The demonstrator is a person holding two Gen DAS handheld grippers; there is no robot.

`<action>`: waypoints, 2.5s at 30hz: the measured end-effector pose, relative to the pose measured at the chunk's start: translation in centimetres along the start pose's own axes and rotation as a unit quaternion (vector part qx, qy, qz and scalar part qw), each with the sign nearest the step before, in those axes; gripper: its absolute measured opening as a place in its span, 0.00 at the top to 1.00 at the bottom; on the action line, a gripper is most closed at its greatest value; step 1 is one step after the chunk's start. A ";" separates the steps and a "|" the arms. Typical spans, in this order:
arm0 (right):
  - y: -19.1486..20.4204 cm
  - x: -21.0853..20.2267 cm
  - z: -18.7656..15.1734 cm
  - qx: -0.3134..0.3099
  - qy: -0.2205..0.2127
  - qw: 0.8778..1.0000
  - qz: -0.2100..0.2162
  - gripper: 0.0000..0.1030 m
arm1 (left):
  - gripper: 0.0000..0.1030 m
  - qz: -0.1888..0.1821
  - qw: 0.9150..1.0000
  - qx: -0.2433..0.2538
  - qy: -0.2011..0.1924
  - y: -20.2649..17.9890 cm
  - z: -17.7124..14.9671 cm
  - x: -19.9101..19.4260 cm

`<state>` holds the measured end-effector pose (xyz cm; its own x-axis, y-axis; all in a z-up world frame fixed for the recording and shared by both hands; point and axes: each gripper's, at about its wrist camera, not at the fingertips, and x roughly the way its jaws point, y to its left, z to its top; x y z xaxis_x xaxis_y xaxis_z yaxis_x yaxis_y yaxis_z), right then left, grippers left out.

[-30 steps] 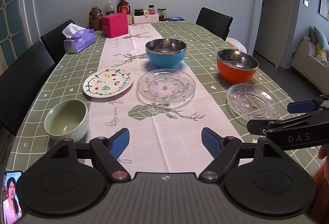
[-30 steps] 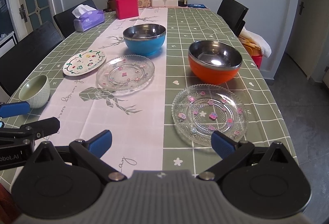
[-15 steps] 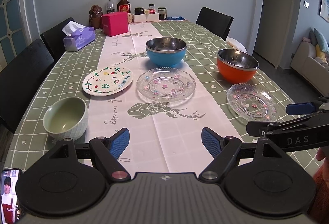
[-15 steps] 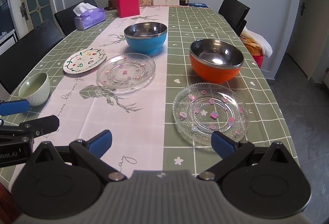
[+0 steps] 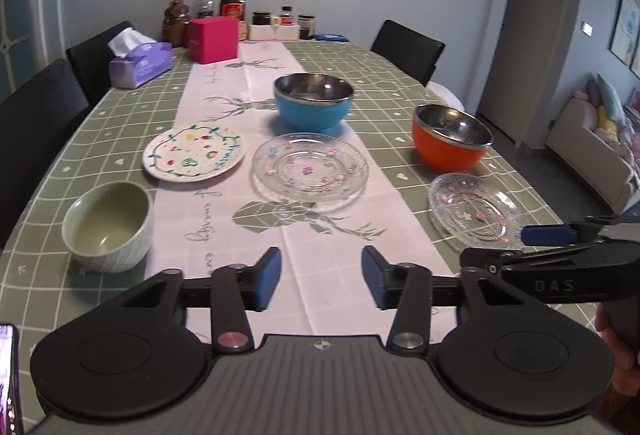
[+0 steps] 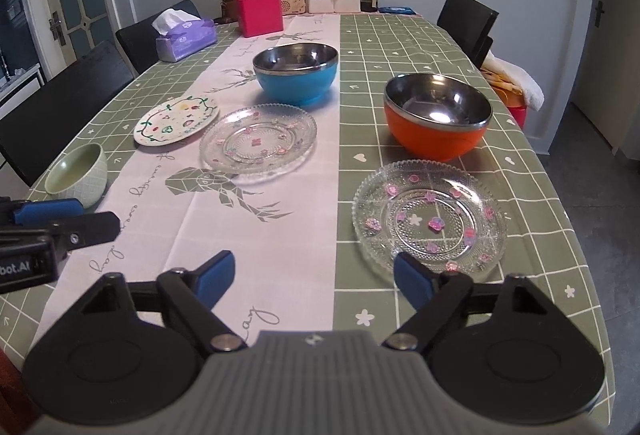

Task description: Organize plates and bowls

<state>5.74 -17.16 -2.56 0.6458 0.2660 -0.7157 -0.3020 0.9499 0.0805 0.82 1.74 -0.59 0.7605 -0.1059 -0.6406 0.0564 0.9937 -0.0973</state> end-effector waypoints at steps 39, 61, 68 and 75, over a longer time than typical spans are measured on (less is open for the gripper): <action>-18.6 7.5 4.1 0.251 0.121 0.960 -0.031 0.80 | 0.84 -0.162 0.972 -0.133 0.105 -6.0 2.9 17.2; -16.9 7.3 3.4 0.239 0.140 0.961 0.014 0.93 | 0.91 -0.138 0.977 -0.132 0.092 -4.7 2.4 14.2; -13.8 6.2 2.9 0.195 0.143 0.969 0.044 0.93 | 0.91 -0.115 0.981 -0.135 0.074 -3.0 1.5 10.2; -11.2 5.7 2.0 0.157 0.152 0.974 0.055 0.93 | 0.91 -0.106 0.981 -0.145 0.068 -1.8 0.1 8.0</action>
<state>14.23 -25.94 -6.16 0.3702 0.3539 -0.8589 -0.0976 0.9343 0.3429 6.81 -0.93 -5.45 0.6565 -0.3323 -0.6772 0.0023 0.8986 -0.4388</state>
